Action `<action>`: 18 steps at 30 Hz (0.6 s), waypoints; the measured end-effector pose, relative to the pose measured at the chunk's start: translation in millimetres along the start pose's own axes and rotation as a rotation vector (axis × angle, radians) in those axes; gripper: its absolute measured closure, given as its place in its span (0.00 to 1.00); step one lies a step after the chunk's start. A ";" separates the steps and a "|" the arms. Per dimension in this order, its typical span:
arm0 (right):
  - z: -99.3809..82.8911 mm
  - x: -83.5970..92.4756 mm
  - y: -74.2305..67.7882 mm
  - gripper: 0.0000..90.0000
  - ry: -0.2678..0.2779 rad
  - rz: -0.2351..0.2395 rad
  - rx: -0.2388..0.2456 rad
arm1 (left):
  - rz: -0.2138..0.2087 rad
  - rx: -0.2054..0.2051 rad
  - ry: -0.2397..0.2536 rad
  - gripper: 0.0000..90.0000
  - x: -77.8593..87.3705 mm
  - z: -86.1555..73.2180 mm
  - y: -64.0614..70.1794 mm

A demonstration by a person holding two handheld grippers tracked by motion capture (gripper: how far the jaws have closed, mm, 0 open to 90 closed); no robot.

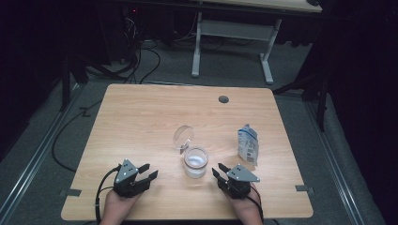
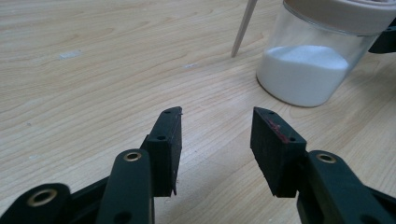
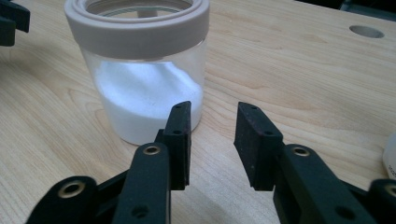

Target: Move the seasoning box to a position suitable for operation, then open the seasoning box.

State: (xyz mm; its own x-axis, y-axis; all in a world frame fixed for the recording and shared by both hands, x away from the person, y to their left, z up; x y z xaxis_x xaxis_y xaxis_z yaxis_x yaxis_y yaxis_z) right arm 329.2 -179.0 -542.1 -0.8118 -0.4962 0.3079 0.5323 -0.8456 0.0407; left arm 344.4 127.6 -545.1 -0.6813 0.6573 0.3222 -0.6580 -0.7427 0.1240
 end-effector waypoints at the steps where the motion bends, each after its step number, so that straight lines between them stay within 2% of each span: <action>1: 0.1 -0.2 0.9 0.76 0.003 0.001 -0.004 | 0.000 0.000 0.000 0.61 0.0 0.0 0.0; 6: -0.4 0.1 2.7 0.86 0.002 0.007 -0.014 | 0.004 -0.005 -0.006 0.67 -6.3 5.8 1.7; 8: -1.1 0.7 2.4 0.97 -0.005 0.017 -0.010 | 0.005 0.000 -0.002 0.71 -10.2 9.8 1.8; 9: -1.0 1.0 2.3 1.00 -0.007 0.019 -0.008 | -0.012 0.033 -0.002 0.75 -15.6 14.7 1.2; 12: -0.7 0.5 1.4 1.00 -0.014 0.029 -0.002 | -0.014 0.050 0.001 0.83 -20.0 19.3 1.1; 13: -0.7 0.3 0.9 1.00 -0.016 0.030 0.000 | -0.015 0.055 0.003 0.83 -22.8 23.2 1.2; 14: -0.8 -1.0 -1.6 1.00 -0.018 0.039 0.006 | -0.006 0.053 0.008 0.88 -26.8 29.0 1.8; 17: -0.8 -2.6 -5.5 1.00 -0.018 0.048 0.020 | -0.002 0.073 0.027 0.94 -33.6 39.2 0.8; 18: -0.8 -2.6 -5.5 1.00 -0.018 0.048 0.020 | -0.002 0.073 0.027 0.96 -33.6 39.2 0.8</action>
State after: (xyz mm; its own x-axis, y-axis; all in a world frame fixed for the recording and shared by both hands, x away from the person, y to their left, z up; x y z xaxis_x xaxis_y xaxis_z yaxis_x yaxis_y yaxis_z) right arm 328.2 -173.2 -543.9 -0.7805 -0.5326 0.3273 0.5757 -0.8164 0.0444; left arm 379.3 99.9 -519.0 -0.6889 0.6615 0.2966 -0.6350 -0.7480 0.1934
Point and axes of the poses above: each handheld gripper's, and its own axes: x roughly backward along the jaws, z roughly out of its top, y roughly to its right, the point moved 5 cm from there along -x, roughly forward along the jaws, and after that the axes turned 10 degrees about y, right-handed, at the moved point
